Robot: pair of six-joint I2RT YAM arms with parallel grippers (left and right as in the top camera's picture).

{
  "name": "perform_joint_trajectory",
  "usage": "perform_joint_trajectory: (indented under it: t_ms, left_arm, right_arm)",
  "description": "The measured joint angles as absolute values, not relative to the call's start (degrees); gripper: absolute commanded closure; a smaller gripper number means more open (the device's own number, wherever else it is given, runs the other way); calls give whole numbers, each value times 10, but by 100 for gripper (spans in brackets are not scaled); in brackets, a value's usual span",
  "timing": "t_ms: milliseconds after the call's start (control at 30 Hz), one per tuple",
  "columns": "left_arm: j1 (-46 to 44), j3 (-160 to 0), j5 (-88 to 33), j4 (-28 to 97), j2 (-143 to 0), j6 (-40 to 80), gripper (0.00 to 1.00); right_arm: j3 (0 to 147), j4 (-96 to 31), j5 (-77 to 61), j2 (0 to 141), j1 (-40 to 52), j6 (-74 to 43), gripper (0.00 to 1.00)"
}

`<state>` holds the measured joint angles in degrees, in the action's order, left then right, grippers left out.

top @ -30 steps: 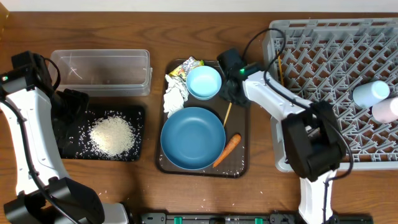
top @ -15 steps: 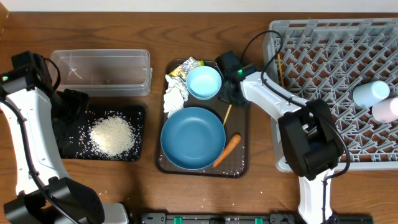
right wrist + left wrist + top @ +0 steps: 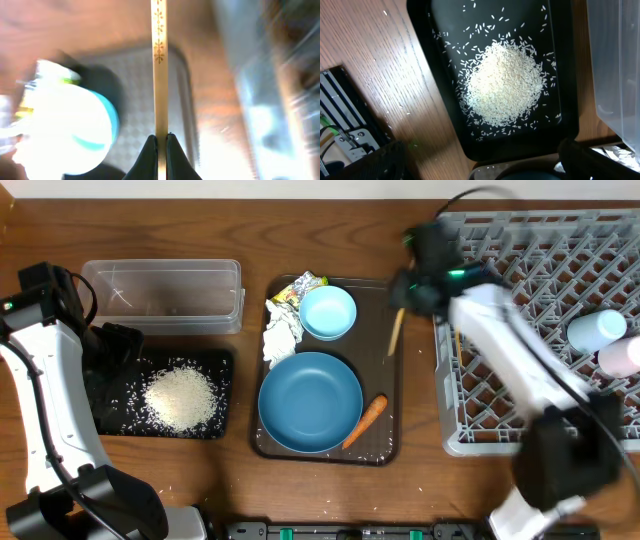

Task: Sort waste into correct bins and load items into the dishwasher rack
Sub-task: 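Carry the second chopstick into the dish rack and release it, then reach the right gripper down to the rim of the blue plate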

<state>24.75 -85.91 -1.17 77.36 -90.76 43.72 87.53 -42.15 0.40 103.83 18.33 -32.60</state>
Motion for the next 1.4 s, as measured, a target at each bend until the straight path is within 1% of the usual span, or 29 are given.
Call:
perform_joint_trajectory:
  t_ms: [167, 267, 433, 633, 667, 700, 767, 833, 867, 900, 933, 1033, 1200, 1400]
  left_arm:
    - [248, -859, -12, 774, -908, 437, 1]
    - [248, -859, -12, 774, -908, 437, 1]
    - [248, -859, -12, 774, -908, 437, 1]
    - [248, -859, -12, 774, -908, 437, 1]
    - [248, -859, -12, 773, -908, 437, 1]
    - [248, -859, -12, 773, -908, 437, 1]
    - [248, -859, -12, 773, -908, 437, 1]
    - [248, -859, -12, 773, -908, 437, 1]
    - [248, -859, -12, 774, -908, 437, 1]
    - [248, -859, -12, 774, -908, 437, 1]
    - [248, -859, -11, 774, -908, 437, 1]
    - [248, -859, -12, 774, -908, 437, 1]
    - [248, -859, -12, 774, -908, 437, 1]
    - [248, -859, -12, 774, -908, 437, 1]
  right_arm:
    - [888, -432, 1, 926, 139, -206, 99]
    - [890, -441, 0, 900, 116, -153, 99]
    - [890, -451, 0, 916, 84, -80, 99]
    - [889, -436, 8, 972, 79, -49, 98]
    - [889, -435, 8, 983, 79, -47, 95]
    - [889, -435, 9, 994, 79, -44, 88]
    - [888, -435, 10, 1013, 79, -40, 63]
    - [886, -437, 11, 1027, 79, -40, 43]
    - [885, -438, 11, 1032, 79, -42, 36]
    - [885, -440, 12, 1034, 79, -40, 27]
    - [884, -442, 12, 1035, 79, -39, 23]
    - [884, -451, 13, 1034, 79, -39, 20]
    - [884, -481, 4, 1026, 79, -48, 19]
    - [884, -492, -60, 970, 87, -58, 19]
